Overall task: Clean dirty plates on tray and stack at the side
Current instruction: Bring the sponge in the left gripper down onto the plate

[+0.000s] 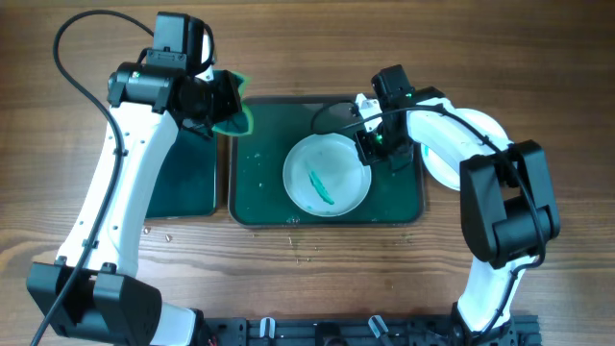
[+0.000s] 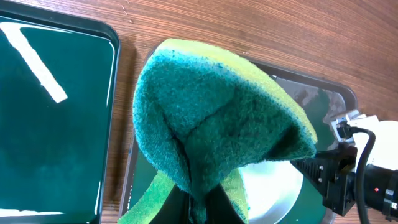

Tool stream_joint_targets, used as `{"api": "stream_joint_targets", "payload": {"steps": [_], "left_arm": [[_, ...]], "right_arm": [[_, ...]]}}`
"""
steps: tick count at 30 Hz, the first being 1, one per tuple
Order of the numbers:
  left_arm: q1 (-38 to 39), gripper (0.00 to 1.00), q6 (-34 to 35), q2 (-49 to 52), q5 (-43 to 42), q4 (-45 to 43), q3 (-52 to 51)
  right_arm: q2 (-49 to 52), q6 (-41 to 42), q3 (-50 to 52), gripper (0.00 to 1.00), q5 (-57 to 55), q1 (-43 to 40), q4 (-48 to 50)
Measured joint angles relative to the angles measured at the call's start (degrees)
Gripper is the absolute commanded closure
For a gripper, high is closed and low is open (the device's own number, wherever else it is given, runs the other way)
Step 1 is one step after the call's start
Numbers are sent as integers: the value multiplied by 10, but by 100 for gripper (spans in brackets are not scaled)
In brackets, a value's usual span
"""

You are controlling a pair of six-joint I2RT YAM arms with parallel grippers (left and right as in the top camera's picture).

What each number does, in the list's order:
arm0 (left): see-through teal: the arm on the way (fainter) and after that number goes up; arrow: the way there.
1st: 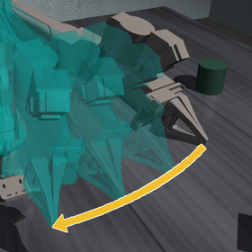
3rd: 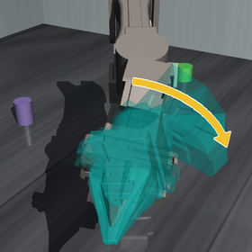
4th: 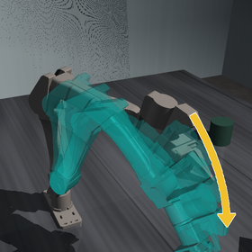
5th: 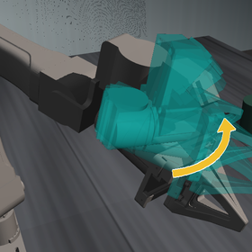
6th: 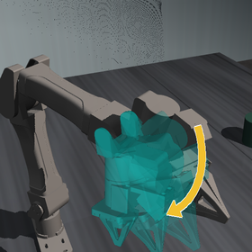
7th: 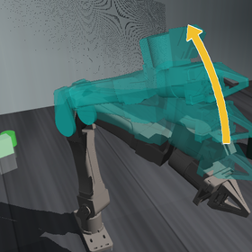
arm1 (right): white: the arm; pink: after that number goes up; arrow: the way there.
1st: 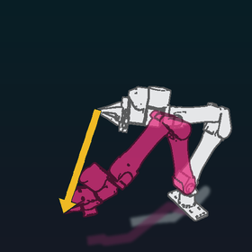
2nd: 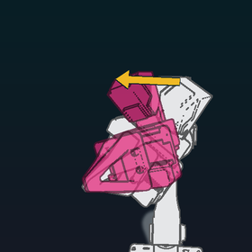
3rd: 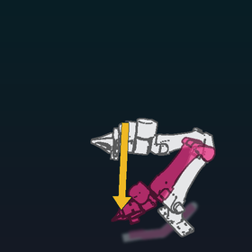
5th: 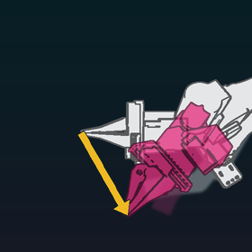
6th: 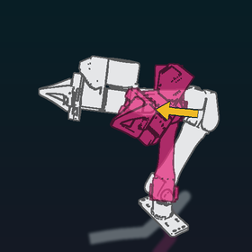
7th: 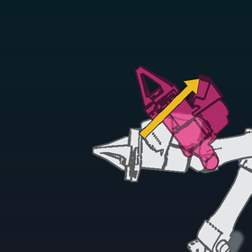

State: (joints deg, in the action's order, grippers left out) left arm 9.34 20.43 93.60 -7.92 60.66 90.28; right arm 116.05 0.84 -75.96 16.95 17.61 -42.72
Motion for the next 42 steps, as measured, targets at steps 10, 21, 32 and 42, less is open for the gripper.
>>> {"api": "stream_joint_targets", "payload": {"steps": [10,21,32,42], "left_arm": [[0,96,0,3,0,1,0],[12,96,0,54,0,8,0],[48,96,0,84,0,8,0],[68,96,0,105,0,7,0]], "right_arm": [[0,160,0,96,10,0,-8],[-1,211,13,96,18,2,16],[-5,236,28,96,41,3,42],[-5,243,30,96,43,6,53]]}}
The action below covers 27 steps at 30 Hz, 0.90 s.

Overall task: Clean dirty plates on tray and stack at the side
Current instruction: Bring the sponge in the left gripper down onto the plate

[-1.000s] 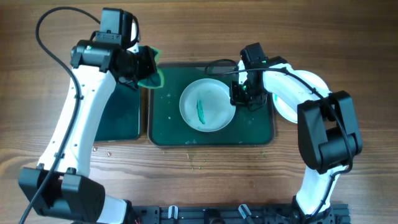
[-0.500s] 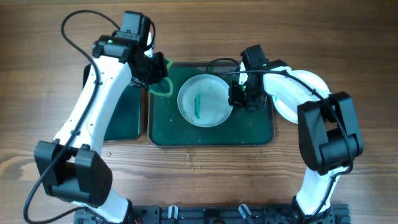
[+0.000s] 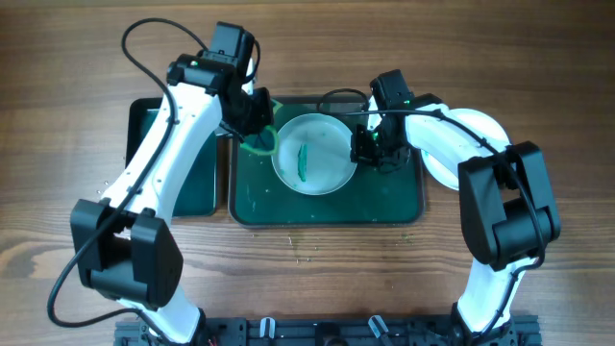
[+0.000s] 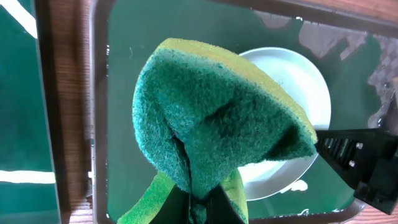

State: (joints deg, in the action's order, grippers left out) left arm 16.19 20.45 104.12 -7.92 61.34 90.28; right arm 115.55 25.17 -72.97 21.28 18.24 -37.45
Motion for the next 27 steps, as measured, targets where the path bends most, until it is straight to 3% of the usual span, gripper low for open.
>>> {"api": "stream_joint_targets", "payload": {"steps": [27], "left_arm": [[11,96,0,3,0,-7,0]], "right_arm": [[0,1,1,96,4,0,3]]}}
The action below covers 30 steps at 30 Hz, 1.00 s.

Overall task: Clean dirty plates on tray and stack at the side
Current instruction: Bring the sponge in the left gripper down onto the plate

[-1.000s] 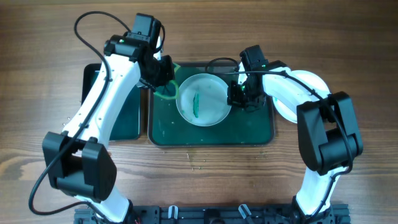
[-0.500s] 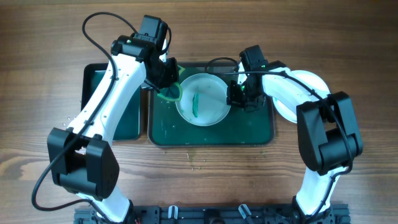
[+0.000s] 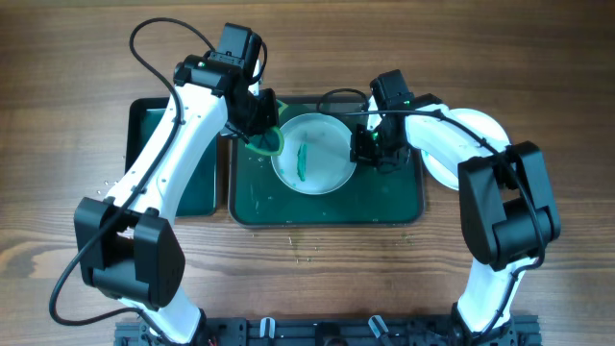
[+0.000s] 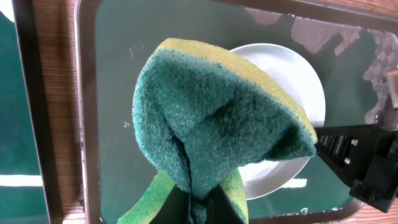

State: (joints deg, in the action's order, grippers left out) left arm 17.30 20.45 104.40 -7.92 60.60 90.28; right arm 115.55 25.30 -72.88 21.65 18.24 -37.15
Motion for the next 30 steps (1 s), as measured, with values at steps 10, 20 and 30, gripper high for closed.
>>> {"api": "stream_joint_targets", "payload": {"steps": [10,20,30], "left_arm": [[0,96,0,0,0,-7,0],[3,96,0,5,0,-16,0],[3,96,0,29,0,-17,0]], "right_arm": [[0,0,0,96,0,0,0],[0,0,0,96,0,0,0],[0,0,0,96,0,0,0]]}}
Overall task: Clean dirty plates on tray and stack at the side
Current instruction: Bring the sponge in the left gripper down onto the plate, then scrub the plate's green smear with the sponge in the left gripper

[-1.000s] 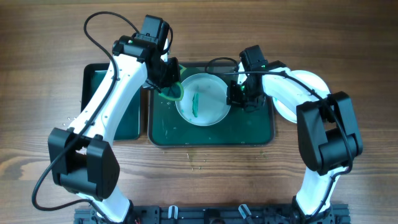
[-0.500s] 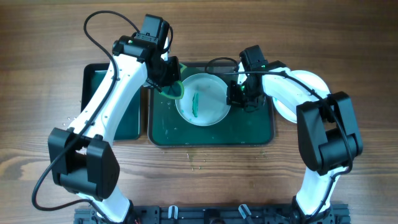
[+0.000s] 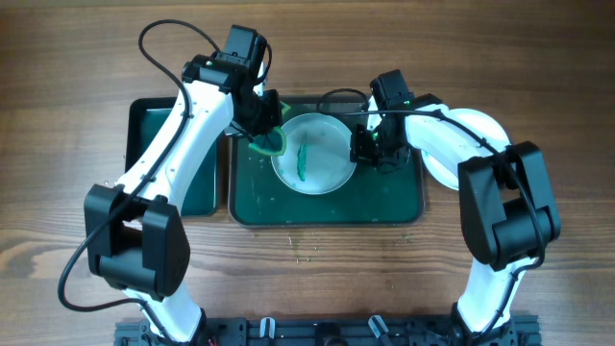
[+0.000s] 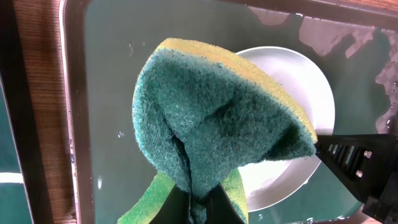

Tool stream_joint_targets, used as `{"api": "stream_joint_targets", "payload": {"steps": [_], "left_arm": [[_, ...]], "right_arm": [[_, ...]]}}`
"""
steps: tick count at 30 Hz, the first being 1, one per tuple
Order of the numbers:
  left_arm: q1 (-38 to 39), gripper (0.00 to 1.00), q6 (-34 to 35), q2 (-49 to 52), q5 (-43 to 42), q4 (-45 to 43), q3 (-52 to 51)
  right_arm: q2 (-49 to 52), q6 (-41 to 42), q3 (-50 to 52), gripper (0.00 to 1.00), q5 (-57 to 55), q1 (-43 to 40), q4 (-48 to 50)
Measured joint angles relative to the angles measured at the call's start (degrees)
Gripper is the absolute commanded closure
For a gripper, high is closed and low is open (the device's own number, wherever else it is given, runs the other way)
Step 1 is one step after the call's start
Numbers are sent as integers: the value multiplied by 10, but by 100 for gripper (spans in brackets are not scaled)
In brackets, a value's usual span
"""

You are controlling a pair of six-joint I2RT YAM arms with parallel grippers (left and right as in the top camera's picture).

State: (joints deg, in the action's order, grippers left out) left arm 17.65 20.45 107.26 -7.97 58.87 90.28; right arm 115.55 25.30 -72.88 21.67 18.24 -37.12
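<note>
A white plate (image 3: pixel 313 154) with a green smear lies in the wet dark green tray (image 3: pixel 384 197); it shows too behind the sponge as the plate (image 4: pixel 311 93). My left gripper (image 3: pixel 266 125) is shut on a folded green and yellow sponge (image 4: pixel 217 118), held over the plate's left rim. My right gripper (image 3: pixel 366 144) sits at the plate's right rim, shut on it. In the left wrist view its black fingers (image 4: pixel 354 158) reach in from the right.
A second dark green tray (image 3: pixel 163 154) lies to the left. Clean white plates (image 3: pixel 461 144) sit stacked right of the main tray, partly under my right arm. Small crumbs (image 3: pixel 307 250) dot the wood in front of the tray.
My left gripper with the sponge has edged slightly right and toward the plate's left rim. The right gripper and plate have not moved.
My left gripper held the sponge above the gap between the two trays while the plate lay mid-tray, held by the right gripper. Then the plate stood further back and left, with the sponge at its left edge, where it has stayed.
</note>
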Motion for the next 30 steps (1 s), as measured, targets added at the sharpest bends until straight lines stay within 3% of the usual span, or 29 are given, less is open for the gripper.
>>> {"api": "stream_joint_targets", "payload": {"steps": [30], "left_arm": [[15,96,4,61,-40,-44,0]], "right_arm": [[0,0,0,96,0,0,0]]}}
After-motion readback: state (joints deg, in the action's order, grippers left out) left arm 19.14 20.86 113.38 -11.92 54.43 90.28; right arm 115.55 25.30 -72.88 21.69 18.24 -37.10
